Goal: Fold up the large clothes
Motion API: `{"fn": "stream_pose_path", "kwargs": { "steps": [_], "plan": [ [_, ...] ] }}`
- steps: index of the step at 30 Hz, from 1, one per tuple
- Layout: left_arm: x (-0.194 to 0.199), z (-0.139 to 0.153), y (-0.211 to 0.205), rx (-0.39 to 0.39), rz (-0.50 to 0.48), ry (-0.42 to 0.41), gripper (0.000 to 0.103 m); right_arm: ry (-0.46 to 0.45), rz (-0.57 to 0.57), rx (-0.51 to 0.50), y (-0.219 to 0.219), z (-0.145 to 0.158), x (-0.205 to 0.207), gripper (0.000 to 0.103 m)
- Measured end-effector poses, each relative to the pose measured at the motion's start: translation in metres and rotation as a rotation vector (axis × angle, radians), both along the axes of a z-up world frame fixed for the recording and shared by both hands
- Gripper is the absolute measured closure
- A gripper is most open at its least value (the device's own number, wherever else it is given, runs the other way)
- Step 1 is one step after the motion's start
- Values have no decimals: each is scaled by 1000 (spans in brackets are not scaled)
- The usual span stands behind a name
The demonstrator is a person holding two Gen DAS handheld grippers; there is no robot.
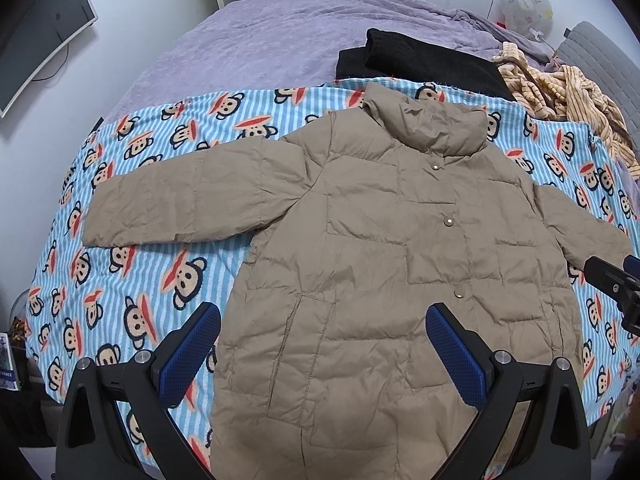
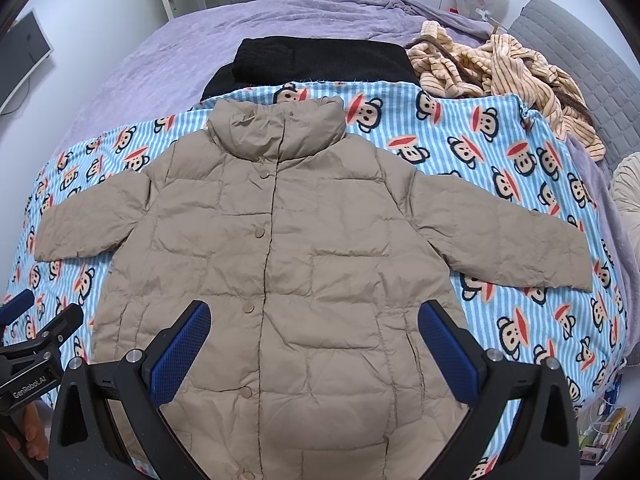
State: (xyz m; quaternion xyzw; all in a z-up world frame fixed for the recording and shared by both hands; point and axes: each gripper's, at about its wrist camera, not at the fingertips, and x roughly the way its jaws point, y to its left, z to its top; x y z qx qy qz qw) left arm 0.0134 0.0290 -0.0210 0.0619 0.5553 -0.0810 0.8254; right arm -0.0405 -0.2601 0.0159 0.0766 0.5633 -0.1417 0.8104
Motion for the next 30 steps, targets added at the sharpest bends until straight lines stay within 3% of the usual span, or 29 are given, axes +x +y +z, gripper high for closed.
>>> {"fn": "stream_pose_path", "kwargs": {
  "steps": [6, 11, 18, 22, 26, 30],
  "plan": [
    [14, -18, 30, -50, 28, 33, 0, 31, -12, 38, 11, -20, 0, 0],
    [38, -42, 81, -165, 101, 62, 0, 108, 31, 110, 36, -51, 13, 0],
    [86, -96, 177, -320, 267, 61, 0, 166, 94, 161, 93, -93, 34, 0],
    [117, -139, 231, -438, 381, 105, 0, 193, 127, 172, 119, -112, 45, 0],
    [146, -179, 264, -501, 459, 139, 0, 200, 146, 172, 138, -127, 56, 0],
    [167, -189, 279, -563, 492, 106, 0, 202, 147, 176, 149, -138, 66, 0]
  ]
}}
